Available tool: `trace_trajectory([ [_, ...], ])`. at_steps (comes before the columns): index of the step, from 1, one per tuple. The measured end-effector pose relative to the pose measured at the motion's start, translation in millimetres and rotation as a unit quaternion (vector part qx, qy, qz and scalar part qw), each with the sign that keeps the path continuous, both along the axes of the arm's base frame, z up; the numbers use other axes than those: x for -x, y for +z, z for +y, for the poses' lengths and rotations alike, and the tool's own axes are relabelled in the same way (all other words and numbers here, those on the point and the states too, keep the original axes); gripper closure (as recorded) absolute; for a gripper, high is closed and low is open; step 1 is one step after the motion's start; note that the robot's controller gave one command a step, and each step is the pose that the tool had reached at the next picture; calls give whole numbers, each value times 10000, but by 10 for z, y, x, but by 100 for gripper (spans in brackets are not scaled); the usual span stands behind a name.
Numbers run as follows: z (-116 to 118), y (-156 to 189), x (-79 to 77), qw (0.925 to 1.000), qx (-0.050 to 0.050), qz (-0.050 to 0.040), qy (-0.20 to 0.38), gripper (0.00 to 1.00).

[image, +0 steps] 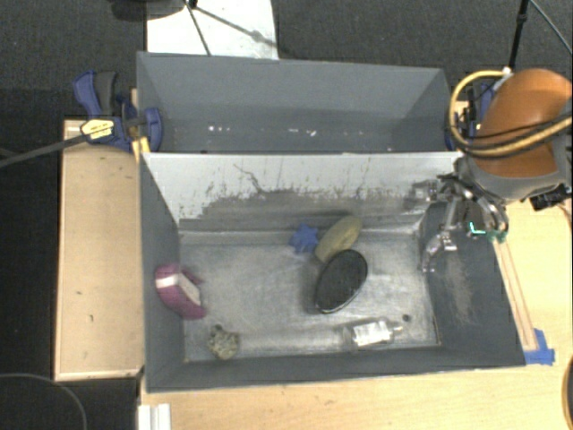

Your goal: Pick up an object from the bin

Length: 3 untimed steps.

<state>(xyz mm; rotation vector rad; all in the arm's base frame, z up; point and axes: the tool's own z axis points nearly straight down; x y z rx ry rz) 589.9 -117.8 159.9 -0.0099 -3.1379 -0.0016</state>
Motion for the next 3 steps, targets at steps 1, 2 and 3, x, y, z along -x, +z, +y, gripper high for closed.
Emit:
trace_trajectory([
  [1,575,-564,348,9955,-13,-4,942,0],
  [2,1246,-868,69,10000,53,-6,34,0],
  [3,1282,-862,53,10000,18,-41,69,100],
])
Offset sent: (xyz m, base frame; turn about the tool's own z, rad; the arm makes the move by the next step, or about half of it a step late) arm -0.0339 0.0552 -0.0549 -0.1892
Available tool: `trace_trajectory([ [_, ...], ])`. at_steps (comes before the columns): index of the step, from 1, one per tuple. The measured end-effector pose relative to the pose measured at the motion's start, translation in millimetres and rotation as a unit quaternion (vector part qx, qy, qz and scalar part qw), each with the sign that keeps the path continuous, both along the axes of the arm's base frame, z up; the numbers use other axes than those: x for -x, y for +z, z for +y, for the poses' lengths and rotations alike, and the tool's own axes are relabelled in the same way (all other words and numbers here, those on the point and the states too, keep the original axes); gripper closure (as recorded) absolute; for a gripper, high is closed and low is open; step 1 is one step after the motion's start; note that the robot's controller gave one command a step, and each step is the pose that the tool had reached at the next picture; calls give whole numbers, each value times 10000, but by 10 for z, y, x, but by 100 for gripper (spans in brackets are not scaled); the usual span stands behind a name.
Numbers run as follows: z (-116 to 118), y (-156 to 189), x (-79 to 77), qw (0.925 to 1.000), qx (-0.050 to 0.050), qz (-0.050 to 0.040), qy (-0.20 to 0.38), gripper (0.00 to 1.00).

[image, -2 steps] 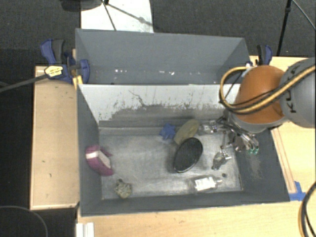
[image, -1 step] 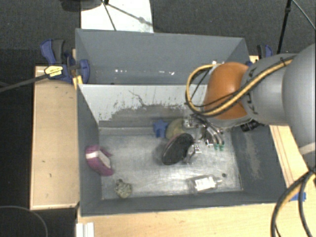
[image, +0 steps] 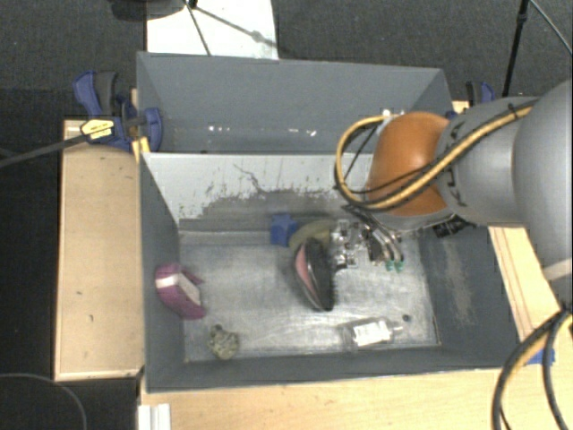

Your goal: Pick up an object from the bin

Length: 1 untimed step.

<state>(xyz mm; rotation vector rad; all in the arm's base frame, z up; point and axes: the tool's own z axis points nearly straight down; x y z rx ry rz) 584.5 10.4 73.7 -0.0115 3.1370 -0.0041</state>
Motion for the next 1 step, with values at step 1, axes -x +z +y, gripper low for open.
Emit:
trace_trajectory([
  [1,14,-11,14,10000,-9,18,14,0],
])
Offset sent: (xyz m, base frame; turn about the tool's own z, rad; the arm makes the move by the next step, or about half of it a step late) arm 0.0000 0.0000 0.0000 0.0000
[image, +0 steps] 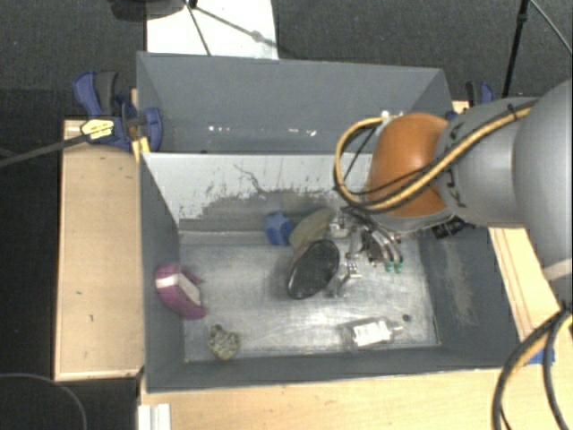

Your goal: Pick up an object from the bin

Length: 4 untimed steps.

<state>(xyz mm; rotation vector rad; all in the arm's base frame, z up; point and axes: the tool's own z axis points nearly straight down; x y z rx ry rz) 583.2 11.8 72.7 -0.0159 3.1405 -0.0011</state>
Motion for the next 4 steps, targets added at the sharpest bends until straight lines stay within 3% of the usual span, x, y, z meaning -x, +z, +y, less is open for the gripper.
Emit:
trace_trajectory([
  [1,578,-3,153,9998,2,-3,189,0],
  [2,565,0,158,9998,-2,25,189,100],
  [3,484,1355,148,9987,-6,-43,507,100],
  [4,485,1310,160,9987,-4,-9,513,0],
])
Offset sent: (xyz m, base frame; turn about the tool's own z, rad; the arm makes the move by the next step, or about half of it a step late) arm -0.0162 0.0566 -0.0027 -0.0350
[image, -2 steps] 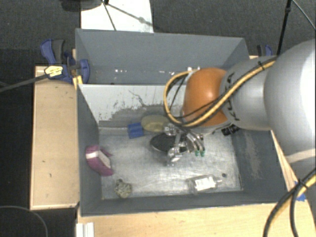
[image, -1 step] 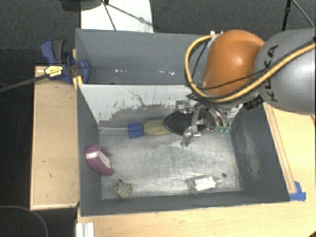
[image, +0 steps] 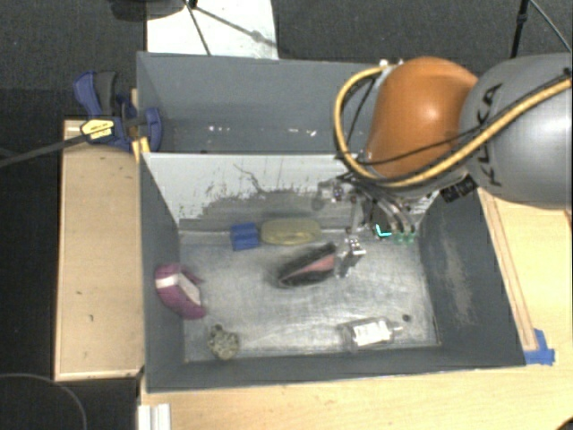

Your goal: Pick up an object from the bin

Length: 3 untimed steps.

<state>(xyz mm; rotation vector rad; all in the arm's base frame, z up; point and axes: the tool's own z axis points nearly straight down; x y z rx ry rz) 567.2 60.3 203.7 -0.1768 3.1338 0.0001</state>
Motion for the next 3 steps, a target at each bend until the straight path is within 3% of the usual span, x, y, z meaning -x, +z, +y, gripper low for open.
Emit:
trace_trajectory([
  [1,1,0,0,10000,0,0,12,100],
  [2,1,0,0,10000,0,0,20,0],
  [3,94,-1020,275,9997,-15,-29,-233,0],
])
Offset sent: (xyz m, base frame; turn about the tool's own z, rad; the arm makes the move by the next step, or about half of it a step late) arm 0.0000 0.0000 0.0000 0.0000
